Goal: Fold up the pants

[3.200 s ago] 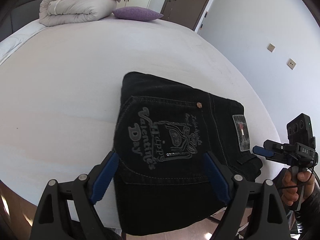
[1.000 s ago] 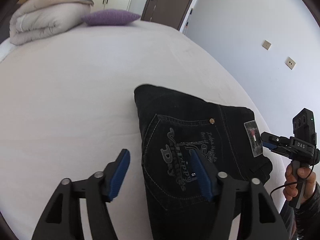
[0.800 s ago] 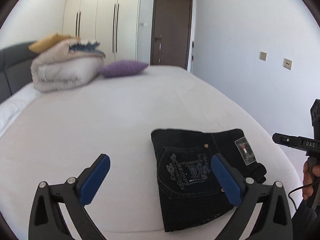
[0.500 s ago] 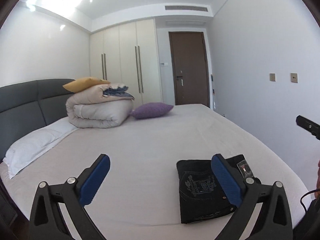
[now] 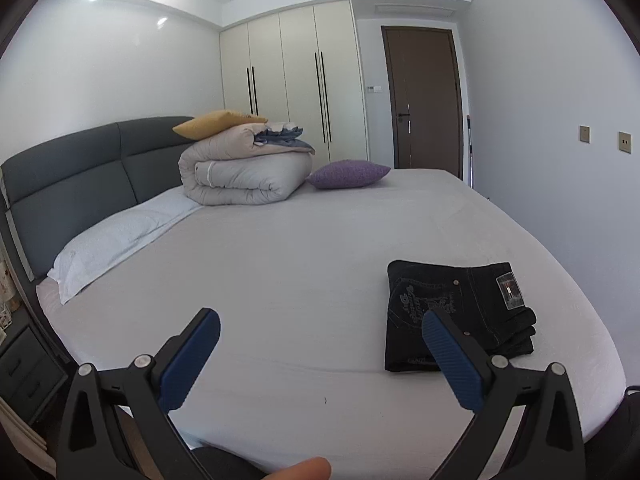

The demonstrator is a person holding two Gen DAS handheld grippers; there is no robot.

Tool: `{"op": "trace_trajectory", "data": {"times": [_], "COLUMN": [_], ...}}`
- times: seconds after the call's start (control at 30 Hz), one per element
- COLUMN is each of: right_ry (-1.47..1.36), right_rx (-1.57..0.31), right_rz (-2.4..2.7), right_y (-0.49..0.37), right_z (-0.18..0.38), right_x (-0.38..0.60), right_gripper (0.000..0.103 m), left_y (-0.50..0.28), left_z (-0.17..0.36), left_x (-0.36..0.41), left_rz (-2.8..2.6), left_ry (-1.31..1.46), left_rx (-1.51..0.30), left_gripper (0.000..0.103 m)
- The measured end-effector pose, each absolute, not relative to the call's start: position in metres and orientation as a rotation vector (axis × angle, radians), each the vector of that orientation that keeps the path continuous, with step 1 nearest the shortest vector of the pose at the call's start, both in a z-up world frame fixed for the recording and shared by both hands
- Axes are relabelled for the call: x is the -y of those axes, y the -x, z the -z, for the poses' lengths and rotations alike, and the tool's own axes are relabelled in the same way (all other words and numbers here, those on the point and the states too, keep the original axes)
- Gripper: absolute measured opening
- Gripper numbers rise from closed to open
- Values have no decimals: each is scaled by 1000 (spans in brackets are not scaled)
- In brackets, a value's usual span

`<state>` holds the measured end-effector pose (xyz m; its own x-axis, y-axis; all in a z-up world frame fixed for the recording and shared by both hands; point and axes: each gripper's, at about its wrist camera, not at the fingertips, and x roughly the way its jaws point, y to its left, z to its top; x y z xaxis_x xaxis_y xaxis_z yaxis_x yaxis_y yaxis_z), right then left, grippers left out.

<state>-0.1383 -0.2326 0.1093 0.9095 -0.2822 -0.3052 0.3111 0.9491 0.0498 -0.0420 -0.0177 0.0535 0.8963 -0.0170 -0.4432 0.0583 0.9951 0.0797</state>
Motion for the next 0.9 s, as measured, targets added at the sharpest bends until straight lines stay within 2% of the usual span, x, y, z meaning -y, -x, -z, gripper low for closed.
{"op": "trace_trajectory", "data": {"times": [0.17, 0.4, 0.9], "right_ry": [-166, -131, -131], "right_rx": [-447, -508, -605], "right_rz": [332, 328, 283], "right_y": [130, 125, 112], "right_z": [-70, -42, -27], "right_x": [243, 243, 241], "right_gripper": [103, 103, 103], "left_y": [51, 50, 42], "left_z": [-48, -21, 2], "left_x": [27, 45, 42], "left_rz": [57, 124, 124], "left_ry": [-107, -110, -70], "left_rx": [-479, -595, -700], "left_gripper": [103, 103, 103]}}
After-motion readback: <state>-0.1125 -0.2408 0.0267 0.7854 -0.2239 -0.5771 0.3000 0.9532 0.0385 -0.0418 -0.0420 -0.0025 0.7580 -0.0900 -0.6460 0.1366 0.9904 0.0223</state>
